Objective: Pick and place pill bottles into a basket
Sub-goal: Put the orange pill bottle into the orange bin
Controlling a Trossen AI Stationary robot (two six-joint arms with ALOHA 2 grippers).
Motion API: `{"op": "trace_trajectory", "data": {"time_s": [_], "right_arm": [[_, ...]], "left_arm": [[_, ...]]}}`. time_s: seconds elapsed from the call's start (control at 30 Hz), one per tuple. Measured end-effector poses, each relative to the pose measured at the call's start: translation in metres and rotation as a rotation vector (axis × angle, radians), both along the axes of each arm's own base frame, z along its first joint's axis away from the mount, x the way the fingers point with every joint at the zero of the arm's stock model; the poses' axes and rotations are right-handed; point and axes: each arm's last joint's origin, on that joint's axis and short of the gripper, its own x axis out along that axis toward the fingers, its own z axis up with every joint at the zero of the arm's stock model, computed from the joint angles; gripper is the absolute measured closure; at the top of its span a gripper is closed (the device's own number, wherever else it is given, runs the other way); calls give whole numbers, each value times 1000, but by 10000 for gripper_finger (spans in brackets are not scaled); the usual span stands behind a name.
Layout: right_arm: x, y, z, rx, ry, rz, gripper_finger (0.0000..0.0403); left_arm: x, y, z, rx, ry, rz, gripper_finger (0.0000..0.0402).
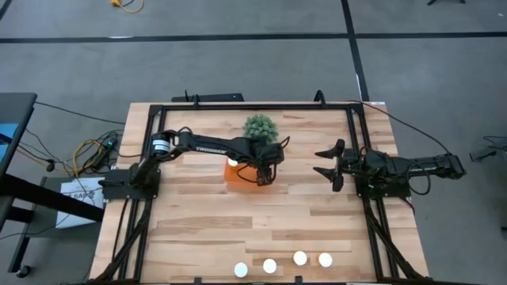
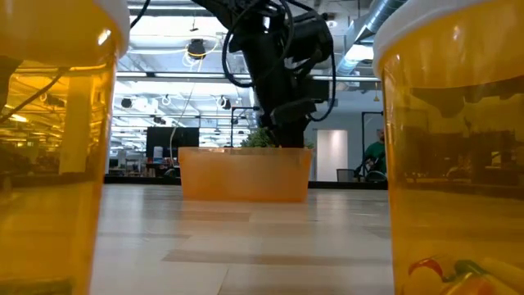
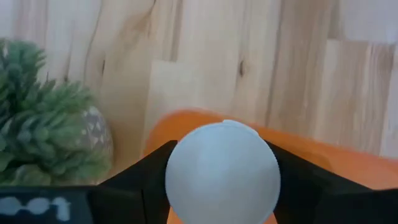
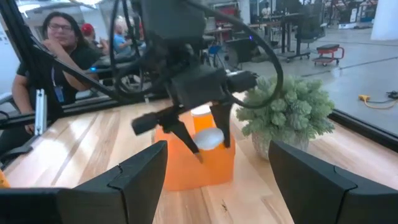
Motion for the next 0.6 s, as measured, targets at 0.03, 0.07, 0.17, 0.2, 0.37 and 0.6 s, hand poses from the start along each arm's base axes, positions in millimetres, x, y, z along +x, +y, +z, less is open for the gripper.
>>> {"op": "trace_trajectory", "data": {"time_s": [0.03, 0.07, 0.17, 0.2, 0.37, 0.6], "right_arm": [[0, 0, 0, 0, 3, -1, 127], [0, 0, -1, -1, 8, -1, 127], [0, 0, -1, 0, 9, -1, 127], [1, 0, -1, -1, 10, -1, 127], [0, 0, -1, -1, 10, -1, 127], [0, 0, -1, -1, 10, -2, 127]], "left_arm": [[0, 1, 1, 3, -4, 3, 188], [1, 2, 2, 7, -13, 0, 183], [1, 3, 2, 15, -15, -7, 169], [1, 3, 2, 15, -16, -7, 165], [1, 4, 2, 14, -13, -6, 145], [-8, -5, 22, 16, 53, -28, 130]]}}
